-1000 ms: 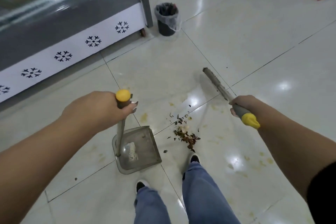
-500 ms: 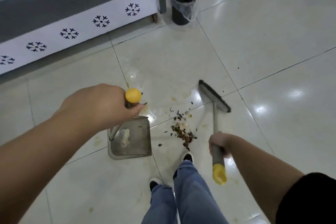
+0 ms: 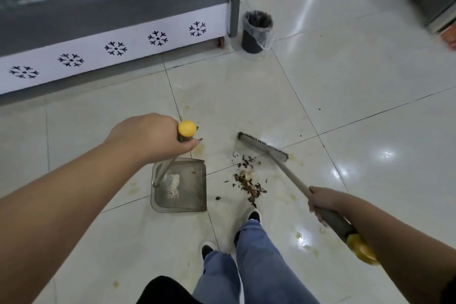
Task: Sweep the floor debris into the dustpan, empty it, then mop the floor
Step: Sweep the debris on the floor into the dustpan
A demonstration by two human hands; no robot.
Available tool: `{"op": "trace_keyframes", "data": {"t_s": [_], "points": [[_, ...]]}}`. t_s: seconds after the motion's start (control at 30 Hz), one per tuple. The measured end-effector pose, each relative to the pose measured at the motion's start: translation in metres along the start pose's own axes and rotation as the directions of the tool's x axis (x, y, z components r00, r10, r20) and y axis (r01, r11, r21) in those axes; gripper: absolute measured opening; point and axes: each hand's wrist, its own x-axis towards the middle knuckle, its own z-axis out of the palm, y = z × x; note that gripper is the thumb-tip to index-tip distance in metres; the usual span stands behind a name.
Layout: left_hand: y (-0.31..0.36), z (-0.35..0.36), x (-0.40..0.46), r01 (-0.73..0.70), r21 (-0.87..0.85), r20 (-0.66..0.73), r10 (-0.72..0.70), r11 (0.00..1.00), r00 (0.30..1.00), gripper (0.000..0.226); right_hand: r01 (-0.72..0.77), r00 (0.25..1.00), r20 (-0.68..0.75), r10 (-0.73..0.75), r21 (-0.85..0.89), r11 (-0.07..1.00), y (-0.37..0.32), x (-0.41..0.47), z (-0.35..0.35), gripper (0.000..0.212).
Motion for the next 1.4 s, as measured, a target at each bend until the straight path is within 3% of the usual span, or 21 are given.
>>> {"op": "trace_keyframes", "data": {"t_s": [0.23, 0.37, 0.53, 0.73, 0.83, 1.0, 1.2, 1.33, 1.4], "points": [[-0.019, 0.004, 0.0, -0.004, 0.023, -0.017, 0.005, 1.0, 1.0, 0.061, 0.1, 0.991, -0.081, -0.108, -0.107, 0.989, -0.057, 0.034, -0.005, 0.041], [-0.011, 0.009, 0.003, -0.02, 0.054, -0.055, 0.023, 0.998, 0.998, 0.058, 0.018, 0.997, -0.074, -0.037, -0.249, 0.968, -0.081, 0.063, 0.016, 0.053], [-0.015, 0.004, 0.001, 0.017, 0.065, -0.064, -0.013, 0.998, 0.998, 0.059, -0.126, 0.992, -0.066, 0.111, -0.329, 0.936, -0.04, 0.043, 0.062, 0.071], [-0.009, 0.008, -0.007, -0.019, 0.049, -0.076, 0.023, 0.999, 0.997, 0.057, -0.176, 0.984, -0.068, 0.162, -0.412, 0.894, 0.022, 0.003, 0.068, 0.068], [-0.002, 0.004, -0.007, -0.021, 0.065, -0.086, 0.027, 0.998, 0.996, 0.058, -0.109, 0.992, -0.09, 0.086, -0.281, 0.954, 0.035, -0.009, 0.07, 0.06], [0.007, 0.004, -0.006, -0.018, 0.086, -0.079, 0.025, 0.996, 0.997, 0.06, -0.056, 0.998, 0.003, 0.056, 0.19, 0.98, 0.049, -0.035, 0.075, 0.032], [0.018, 0.007, -0.015, -0.031, 0.099, -0.1, 0.041, 0.995, 0.994, 0.059, -0.15, 0.988, 0.09, 0.122, 0.683, 0.714, 0.046, -0.058, 0.093, 0.006], [0.027, 0.003, -0.015, -0.025, 0.099, -0.084, 0.034, 0.995, 0.996, 0.059, -0.225, 0.973, 0.176, 0.147, 0.859, 0.46, 0.039, -0.048, 0.089, 0.007], [0.033, 0.003, -0.015, -0.022, 0.099, -0.078, 0.03, 0.995, 0.996, 0.059, -0.255, 0.967, 0.227, 0.118, 0.876, 0.41, 0.036, -0.035, 0.093, 0.018]]}}
